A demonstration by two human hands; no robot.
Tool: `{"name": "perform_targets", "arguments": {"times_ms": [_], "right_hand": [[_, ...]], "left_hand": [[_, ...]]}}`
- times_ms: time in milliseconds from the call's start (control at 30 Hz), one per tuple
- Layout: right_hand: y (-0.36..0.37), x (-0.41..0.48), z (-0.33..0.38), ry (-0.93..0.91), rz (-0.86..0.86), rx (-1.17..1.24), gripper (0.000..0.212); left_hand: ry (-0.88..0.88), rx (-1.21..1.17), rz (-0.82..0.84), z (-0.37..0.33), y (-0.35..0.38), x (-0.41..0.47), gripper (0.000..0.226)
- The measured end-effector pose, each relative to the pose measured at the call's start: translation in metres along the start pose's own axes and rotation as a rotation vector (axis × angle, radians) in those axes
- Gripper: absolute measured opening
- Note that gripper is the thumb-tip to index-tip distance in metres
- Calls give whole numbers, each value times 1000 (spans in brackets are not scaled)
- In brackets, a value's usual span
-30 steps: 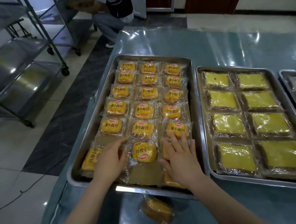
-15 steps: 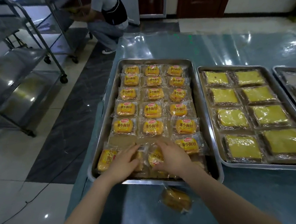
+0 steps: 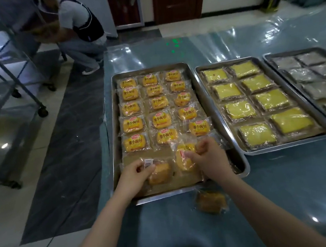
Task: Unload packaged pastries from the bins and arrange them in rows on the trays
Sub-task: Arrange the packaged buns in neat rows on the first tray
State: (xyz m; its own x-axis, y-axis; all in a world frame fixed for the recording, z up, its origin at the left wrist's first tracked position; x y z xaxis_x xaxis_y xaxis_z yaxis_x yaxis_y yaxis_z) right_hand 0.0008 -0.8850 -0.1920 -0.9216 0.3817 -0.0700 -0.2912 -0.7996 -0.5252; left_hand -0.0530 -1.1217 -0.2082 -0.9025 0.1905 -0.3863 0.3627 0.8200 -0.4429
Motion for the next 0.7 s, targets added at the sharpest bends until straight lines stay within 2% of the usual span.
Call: {"name": "perform_targets", "arguments": {"times_ms": [133,233,333,433,500,567,633,700], "right_hand": [[-8,-5,-2,148,-181,84,32],[0,-4,1,218,-157,152,27],[10,-3,8,176,-35,-179,25],[12,4,21,-61,-41,-509,25],[25,13,32,-287,55,-596,32],[46,20,35,-416,272,-689,40],[67,20,22,-395,482,-826,49],[77,19,5,-323,511,-891,53]], "left_hand": [[-56,-235,-116,0,-23,-4,12],[-25,-294,-142,0,-42,-2,21],[28,-287,-113,-1,-55,0,22],[108,-310,-164,-3,-72,2,27],[138,-304,-205,-2,-81,5,30],[135,-283,-227,2,-86,8,31],[146,-244,-246,5,-88,9,35],[167,-229,-278,7,-92,8,40]]}}
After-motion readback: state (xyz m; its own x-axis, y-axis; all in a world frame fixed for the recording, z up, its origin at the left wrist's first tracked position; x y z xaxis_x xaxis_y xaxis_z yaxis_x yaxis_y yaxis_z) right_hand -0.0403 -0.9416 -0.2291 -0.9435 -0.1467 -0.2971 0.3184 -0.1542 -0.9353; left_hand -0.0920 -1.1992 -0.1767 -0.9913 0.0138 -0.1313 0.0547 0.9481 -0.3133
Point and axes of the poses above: each hand's wrist, its own x-axis towards the middle knuckle, its own y-axis out of the palm, z = x × y, the point moved 5 cm from there along x, towards the middle knuckle, and after that the axes turned 5 degrees about -y, right-handed, at the moved point
